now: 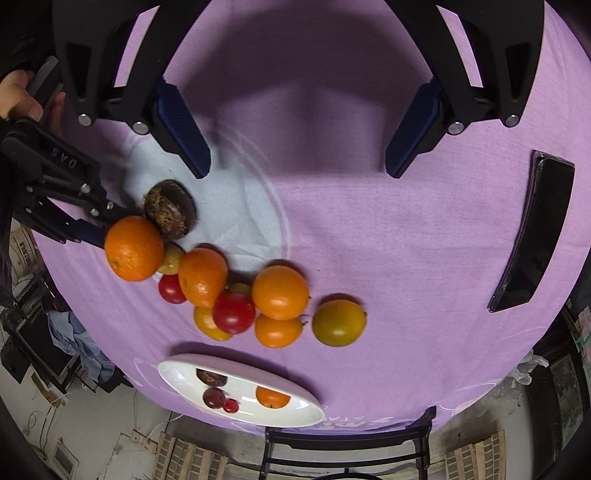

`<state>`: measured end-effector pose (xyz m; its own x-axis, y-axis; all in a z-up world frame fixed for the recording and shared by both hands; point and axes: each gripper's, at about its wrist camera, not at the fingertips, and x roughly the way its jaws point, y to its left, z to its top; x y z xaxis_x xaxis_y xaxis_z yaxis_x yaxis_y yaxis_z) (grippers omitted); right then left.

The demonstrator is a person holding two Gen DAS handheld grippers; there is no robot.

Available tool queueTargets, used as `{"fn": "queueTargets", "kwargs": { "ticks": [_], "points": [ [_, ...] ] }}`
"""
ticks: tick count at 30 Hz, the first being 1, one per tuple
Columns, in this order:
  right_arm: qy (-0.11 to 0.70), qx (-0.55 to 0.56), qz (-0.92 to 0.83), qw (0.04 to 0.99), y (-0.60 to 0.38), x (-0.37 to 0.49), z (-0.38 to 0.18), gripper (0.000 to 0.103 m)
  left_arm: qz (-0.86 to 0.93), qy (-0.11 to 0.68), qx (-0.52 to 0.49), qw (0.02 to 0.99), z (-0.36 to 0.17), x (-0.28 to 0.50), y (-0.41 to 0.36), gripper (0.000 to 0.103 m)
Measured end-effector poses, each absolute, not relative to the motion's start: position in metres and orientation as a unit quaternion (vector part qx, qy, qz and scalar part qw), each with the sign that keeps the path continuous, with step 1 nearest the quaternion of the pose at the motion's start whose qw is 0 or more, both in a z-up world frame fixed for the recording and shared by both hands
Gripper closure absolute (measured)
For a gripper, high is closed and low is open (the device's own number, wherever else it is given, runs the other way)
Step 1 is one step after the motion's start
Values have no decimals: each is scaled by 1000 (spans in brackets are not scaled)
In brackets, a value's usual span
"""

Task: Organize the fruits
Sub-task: 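Grasp a dark brown fruit with the right tool while the left tool grasps another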

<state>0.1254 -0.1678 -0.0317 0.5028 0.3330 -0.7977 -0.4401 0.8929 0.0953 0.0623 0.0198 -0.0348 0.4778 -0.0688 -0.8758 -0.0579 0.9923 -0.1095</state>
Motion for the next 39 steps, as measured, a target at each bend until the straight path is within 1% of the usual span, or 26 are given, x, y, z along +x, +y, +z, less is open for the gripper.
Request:
{"fn": "queueTargets", "kwargs": {
  "ticks": [3, 6, 11, 16, 17, 18, 19, 20, 25, 27, 28, 29, 30, 39],
  "points": [
    [425, 3, 212, 880, -198, 129, -23, 56, -19, 508, -50, 859, -33, 59, 6, 10],
    [414, 38, 201, 887, -219, 131, -21, 56, -26, 512, -35, 858, -35, 60, -12, 9],
    [418, 48, 204, 884, -225, 131, -25, 56, -36, 524, -22, 851, -43, 68, -38, 9],
    [420, 57, 207, 881, -229, 132, -26, 56, -35, 513, -7, 858, -43, 78, -56, 10],
    [421, 61, 208, 881, -231, 132, -26, 56, -36, 510, -5, 860, -43, 79, -58, 12],
    [422, 62, 207, 880, -231, 131, -27, 56, -38, 507, -1, 861, -43, 80, -60, 17],
    [422, 63, 207, 880, -231, 131, -27, 56, -37, 505, 6, 862, -43, 82, -63, 25],
    [422, 63, 208, 880, -231, 130, -27, 56, -37, 504, 13, 863, -43, 85, -65, 31],
    [420, 63, 213, 880, -231, 130, -27, 56, -35, 503, 8, 864, -42, 93, -63, 34],
    [421, 63, 212, 880, -231, 130, -27, 56, -33, 499, 13, 866, -42, 92, -64, 38],
    [421, 65, 210, 880, -231, 130, -27, 56, -36, 495, 18, 868, -41, 90, -64, 45],
    [422, 66, 209, 880, -232, 130, -28, 56, -40, 493, 18, 869, -41, 88, -64, 55],
    [424, 67, 207, 879, -232, 131, -28, 56, -43, 493, 15, 869, -39, 87, -64, 60],
    [427, 72, 201, 879, -235, 132, -31, 56, -41, 497, -17, 866, -28, 75, -44, 60]
  ]
}}
